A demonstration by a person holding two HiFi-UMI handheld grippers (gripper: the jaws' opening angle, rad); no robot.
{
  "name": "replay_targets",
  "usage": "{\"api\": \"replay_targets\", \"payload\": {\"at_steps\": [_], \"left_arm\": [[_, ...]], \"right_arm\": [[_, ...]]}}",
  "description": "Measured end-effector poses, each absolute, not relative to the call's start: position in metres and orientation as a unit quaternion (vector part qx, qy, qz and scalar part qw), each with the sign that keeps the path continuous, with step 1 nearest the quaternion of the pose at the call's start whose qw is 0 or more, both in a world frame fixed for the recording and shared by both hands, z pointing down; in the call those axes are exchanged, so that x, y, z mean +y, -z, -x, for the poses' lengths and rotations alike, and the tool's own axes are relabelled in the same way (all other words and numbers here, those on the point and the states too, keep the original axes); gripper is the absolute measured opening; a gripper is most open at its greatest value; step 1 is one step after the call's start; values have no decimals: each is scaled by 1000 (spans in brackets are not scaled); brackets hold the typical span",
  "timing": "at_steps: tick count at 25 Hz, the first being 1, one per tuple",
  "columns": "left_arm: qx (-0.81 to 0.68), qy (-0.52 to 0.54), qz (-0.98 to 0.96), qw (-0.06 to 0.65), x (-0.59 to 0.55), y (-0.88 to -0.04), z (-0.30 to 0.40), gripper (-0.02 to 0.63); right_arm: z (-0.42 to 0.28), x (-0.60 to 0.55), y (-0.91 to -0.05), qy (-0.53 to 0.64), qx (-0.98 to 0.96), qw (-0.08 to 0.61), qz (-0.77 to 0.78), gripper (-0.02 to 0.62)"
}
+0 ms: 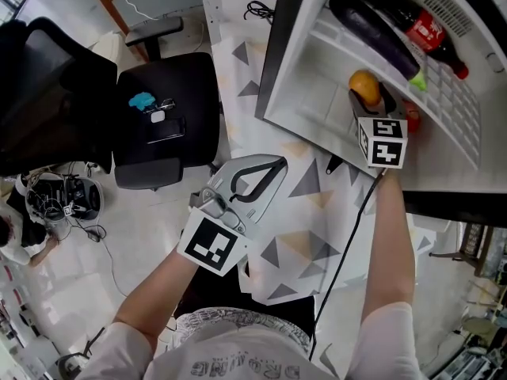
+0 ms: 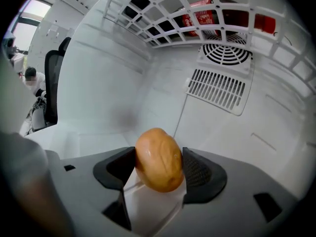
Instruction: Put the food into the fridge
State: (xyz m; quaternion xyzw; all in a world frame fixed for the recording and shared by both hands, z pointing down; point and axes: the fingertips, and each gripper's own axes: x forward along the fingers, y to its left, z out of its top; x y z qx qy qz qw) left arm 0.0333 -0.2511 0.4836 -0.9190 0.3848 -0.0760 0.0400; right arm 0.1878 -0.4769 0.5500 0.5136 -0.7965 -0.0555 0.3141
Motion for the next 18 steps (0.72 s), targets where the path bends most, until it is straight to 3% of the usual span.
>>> {"api": "replay_targets", "payload": {"at_steps": [18], "left_arm": [[376, 79, 922, 47, -257, -475, -34, 8]], "right_arm": [[-187, -483, -558, 64, -774, 353, -522, 291]]}}
